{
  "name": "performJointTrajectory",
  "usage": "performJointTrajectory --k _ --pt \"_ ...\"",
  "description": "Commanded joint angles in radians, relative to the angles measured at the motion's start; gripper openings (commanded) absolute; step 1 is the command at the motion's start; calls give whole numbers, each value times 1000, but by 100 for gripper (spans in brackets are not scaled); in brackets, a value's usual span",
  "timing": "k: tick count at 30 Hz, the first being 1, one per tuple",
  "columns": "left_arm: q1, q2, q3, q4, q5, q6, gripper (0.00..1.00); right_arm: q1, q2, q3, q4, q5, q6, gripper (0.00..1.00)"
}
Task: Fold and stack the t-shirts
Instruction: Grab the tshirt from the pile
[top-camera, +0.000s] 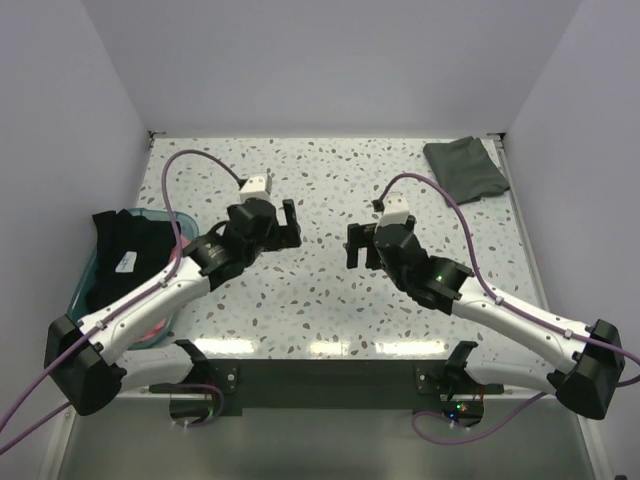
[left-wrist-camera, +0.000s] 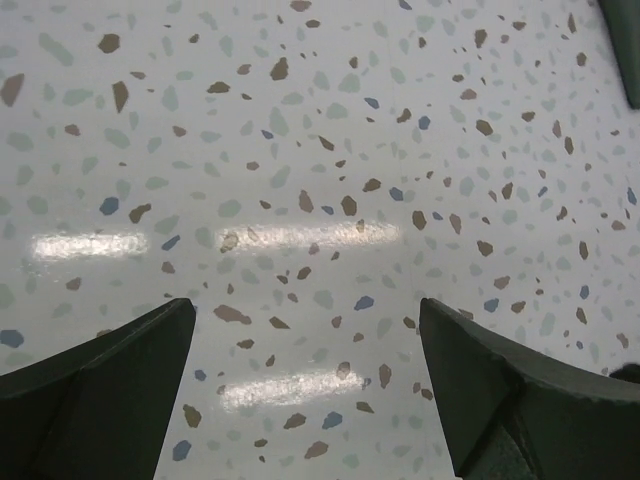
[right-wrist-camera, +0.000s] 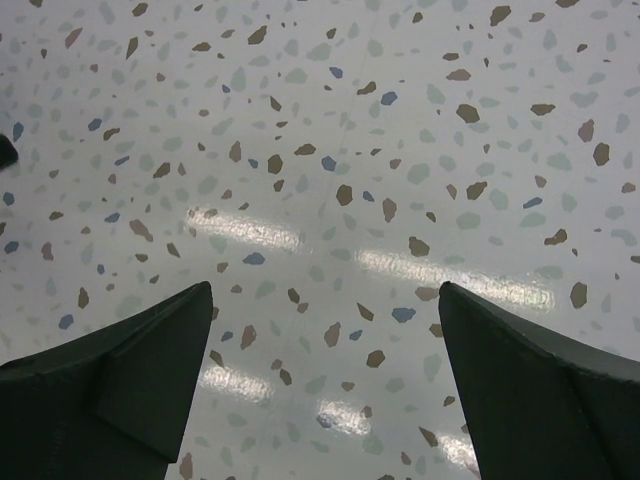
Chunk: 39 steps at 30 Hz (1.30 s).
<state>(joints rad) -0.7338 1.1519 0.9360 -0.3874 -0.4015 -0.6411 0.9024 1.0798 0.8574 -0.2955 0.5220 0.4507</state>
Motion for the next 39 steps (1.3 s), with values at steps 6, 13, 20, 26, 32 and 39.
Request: performJointTrajectory --k 6,13,20,26,32,39 --pt "439 20 218 -402 -144 -94 100 -2 23 20 -10 -76 -12 99" --pt "838 -61 110 -355 -117 -72 100 0 40 6 35 -112 -9 99" --pt "927 119 103 -228 -80 -110 96 0 75 17 30 -143 -15 99" --pt "948 221 55 -170 -43 -150 84 -2 54 3 32 -142 -17 99" --pt "991 224 -9 -128 -20 -134 51 -2 29 -14 38 -149 -21 99" --pt "1004 59 49 -169 -26 -55 0 0 12 17 6 -155 -38 99"
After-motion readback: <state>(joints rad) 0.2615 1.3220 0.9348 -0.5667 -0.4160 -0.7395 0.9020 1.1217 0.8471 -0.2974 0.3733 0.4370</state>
